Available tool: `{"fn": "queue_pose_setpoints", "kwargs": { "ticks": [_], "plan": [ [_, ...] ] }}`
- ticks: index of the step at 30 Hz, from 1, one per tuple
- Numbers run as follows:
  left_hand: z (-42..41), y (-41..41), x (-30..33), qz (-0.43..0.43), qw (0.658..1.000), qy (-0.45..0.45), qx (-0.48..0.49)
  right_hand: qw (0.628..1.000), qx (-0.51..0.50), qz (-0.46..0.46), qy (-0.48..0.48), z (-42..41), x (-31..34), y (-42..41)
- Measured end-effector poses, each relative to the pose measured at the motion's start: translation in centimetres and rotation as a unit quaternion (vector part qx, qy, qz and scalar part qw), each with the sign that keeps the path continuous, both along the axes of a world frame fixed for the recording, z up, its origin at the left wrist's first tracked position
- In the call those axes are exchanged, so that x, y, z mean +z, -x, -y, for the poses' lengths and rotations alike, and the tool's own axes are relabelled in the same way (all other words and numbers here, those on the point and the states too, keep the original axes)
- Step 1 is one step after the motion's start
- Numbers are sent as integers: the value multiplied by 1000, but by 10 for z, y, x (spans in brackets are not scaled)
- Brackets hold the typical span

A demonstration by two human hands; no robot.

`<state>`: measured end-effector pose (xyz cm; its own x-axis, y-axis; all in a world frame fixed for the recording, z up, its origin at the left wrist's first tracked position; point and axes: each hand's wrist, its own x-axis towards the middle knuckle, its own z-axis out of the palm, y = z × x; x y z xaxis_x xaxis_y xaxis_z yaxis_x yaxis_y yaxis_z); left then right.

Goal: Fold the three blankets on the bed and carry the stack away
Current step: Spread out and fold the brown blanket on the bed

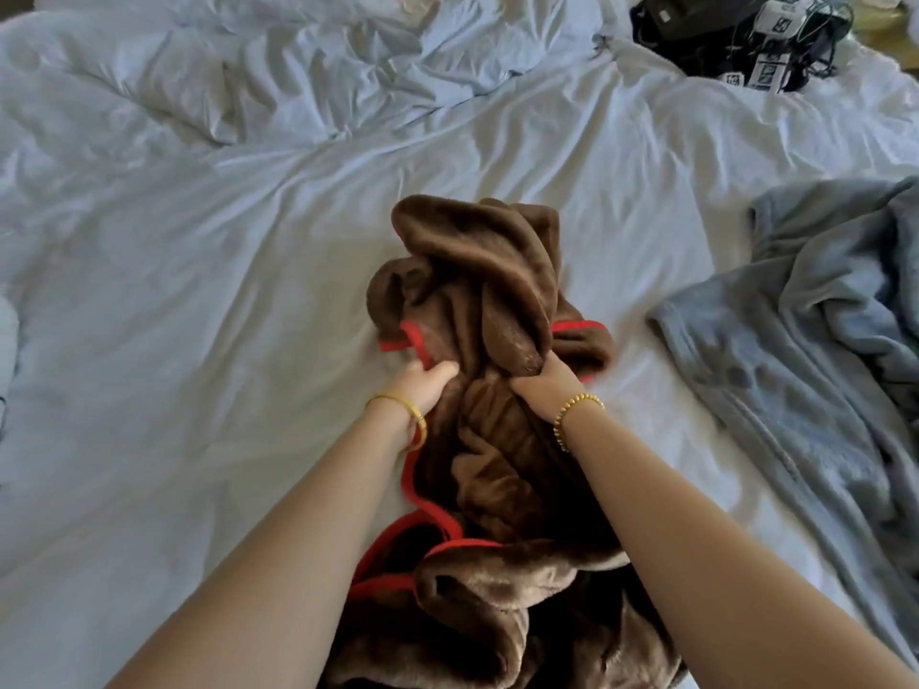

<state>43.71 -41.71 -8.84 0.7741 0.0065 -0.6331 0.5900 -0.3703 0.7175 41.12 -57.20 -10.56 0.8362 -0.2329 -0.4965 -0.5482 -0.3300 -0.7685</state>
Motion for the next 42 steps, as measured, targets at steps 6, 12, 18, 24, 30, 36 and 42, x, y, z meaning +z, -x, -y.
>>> {"fn": "queue_pose_setpoints", "kwargs": {
  "ticks": [6, 12, 18, 24, 30, 36, 42],
  "plan": [
    [6, -72, 123, 301, 953, -4, 42, 964, -54, 260, -15, -45, 112, -57],
    [-15, -50, 170, 548, 815, -166, -87, 905, -78, 394, 139, -51, 163, -50],
    [-59, 61, 47, 227, 867, -289, -338, 994, -48, -69, 75, -53, 49, 58],
    [-77, 100, 19, 121, 887, -217, -388, 980, -108, 16, 163, -49, 44, 105],
    [-70, 60, 36, -138, 982, 126, 6, 971, -127, 103, 174, -49, 70, 44],
    [-54, 29, 35, -87, 996, 5, -25, 980, -35, -60, 185, -39, 57, 20],
    [-57, -17, 106, 253, 896, -85, 355, 970, -127, 39, 204, -21, 63, 30]
  ]
}}
